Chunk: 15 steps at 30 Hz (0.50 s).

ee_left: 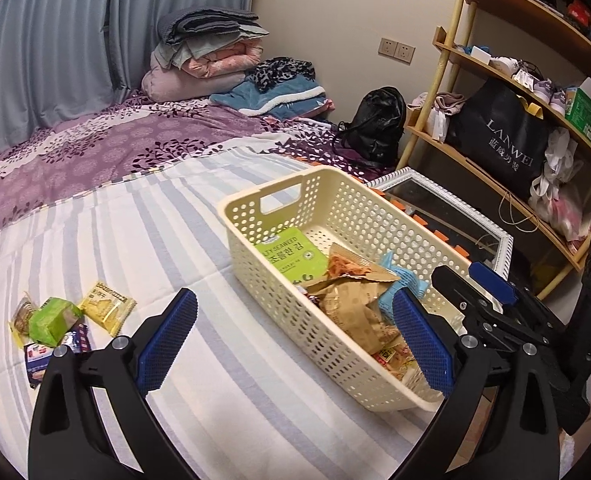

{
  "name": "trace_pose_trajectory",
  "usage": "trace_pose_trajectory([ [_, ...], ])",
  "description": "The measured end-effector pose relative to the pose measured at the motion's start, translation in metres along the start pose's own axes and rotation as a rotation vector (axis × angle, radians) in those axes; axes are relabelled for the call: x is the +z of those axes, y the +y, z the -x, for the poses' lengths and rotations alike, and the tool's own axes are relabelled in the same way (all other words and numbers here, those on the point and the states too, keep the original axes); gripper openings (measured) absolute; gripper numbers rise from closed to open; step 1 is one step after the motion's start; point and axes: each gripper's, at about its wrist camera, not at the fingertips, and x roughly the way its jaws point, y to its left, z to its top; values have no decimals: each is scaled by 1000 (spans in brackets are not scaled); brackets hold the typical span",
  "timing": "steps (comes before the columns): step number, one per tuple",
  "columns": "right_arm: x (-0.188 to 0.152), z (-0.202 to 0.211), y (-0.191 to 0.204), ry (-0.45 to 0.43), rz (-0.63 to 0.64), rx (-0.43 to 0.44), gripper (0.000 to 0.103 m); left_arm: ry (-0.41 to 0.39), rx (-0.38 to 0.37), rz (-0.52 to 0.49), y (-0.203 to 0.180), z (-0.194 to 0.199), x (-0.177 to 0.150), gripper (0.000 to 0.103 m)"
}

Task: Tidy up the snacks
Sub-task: 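Withdraw both open grippers from the basket toward the remaining snacks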

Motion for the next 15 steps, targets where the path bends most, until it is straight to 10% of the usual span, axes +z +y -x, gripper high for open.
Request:
trace_pose_trajectory([
  [15,-5,2,74,16,154,113,69,-18,72,99,64,19,-8,99],
])
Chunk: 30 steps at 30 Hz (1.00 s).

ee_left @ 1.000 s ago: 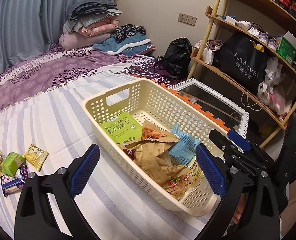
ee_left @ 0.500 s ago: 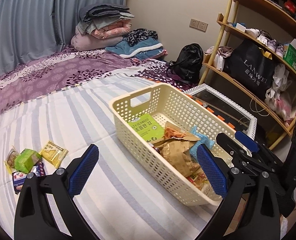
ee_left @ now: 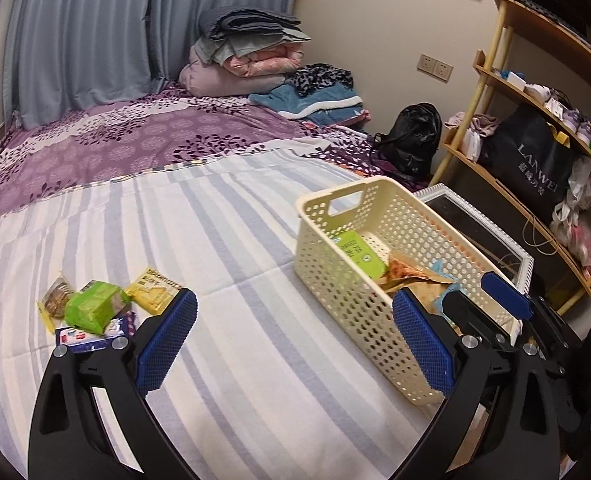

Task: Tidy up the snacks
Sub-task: 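Withdraw both open grippers from the basket toward the remaining snacks, then grasp the green pack with the left gripper and lift it off the wafer pack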

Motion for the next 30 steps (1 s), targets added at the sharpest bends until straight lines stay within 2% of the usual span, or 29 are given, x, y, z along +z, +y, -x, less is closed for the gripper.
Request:
trace_pose_trajectory([
  [11,-8,-9,52,36,102,95,71,-12,74,76,56,10,-6,99],
  [21,-26,-31,100,110,197,179,72,21,187,195,139,8,-28,99],
  [30,-45,-65,119,206,233,211,72,81,241,236,188,-23,-41,99],
])
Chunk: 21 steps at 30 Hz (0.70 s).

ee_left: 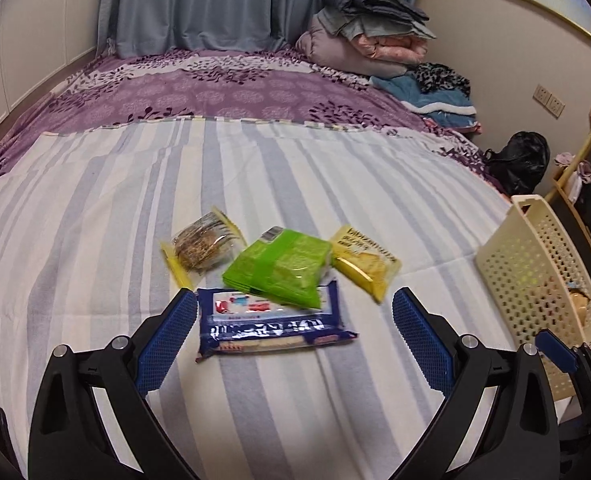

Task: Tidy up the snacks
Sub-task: 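Grasp the green pack with the left gripper and lift it off the wafer pack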

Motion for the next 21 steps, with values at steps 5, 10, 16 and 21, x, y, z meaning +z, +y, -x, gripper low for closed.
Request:
trace_pose_trajectory([
  [5,-1,-18,-3,38,-11,10,72,31,-1,-28,4,-26,5,99],
  [10,0,-32,-4,63,-17,13,72,40,-5,-59,5,-44,15,100],
  [16,1,-44,-4,82,-22,21,72,52,-29,-76,7,-64,23,83],
  [21,3,-52,-3,95,-28,29,72,63,-53,-95,5,-76,25,75],
])
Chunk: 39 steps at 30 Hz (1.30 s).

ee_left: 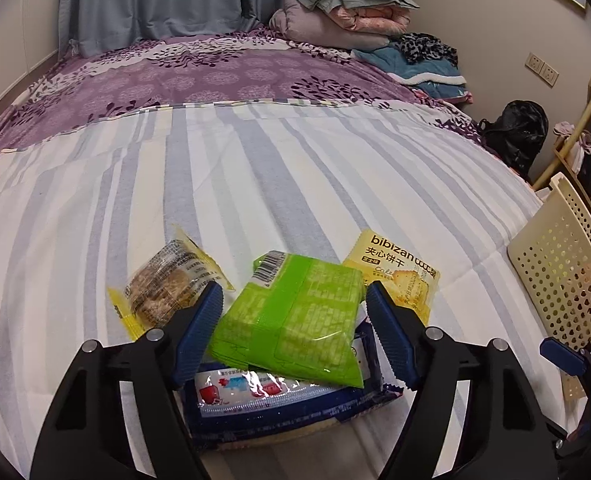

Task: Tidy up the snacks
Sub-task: 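Grasp the green pack with the left gripper and lift it off the wafer pack, then grasp the blue wafer pack with the right gripper while the left holds the green pack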

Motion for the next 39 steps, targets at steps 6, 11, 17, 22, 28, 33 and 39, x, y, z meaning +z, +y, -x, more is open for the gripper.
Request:
trace_pose_trajectory([
  [6,3,-8,2,12,0,13,72,-10,-6,1,2,-3,0,67],
  [11,10,-15,6,12,10,36,72,-30,-1,39,8,9,-2,66],
  [17,21,-30,23,17,51,107,72,-77,13,81,25,35,-3,66],
  [22,38,-46,56,11,146,195,72,-95,36,103,45,56,-10,66],
  [28,59,-70,89,21,234,305,72,-98,79,154,76,79,-29,66],
  [33,69,-92,109,53,299,349,72,-88,109,198,99,90,-48,66],
  [39,58,-101,108,137,311,395,72,-56,133,230,116,91,-69,66],
])
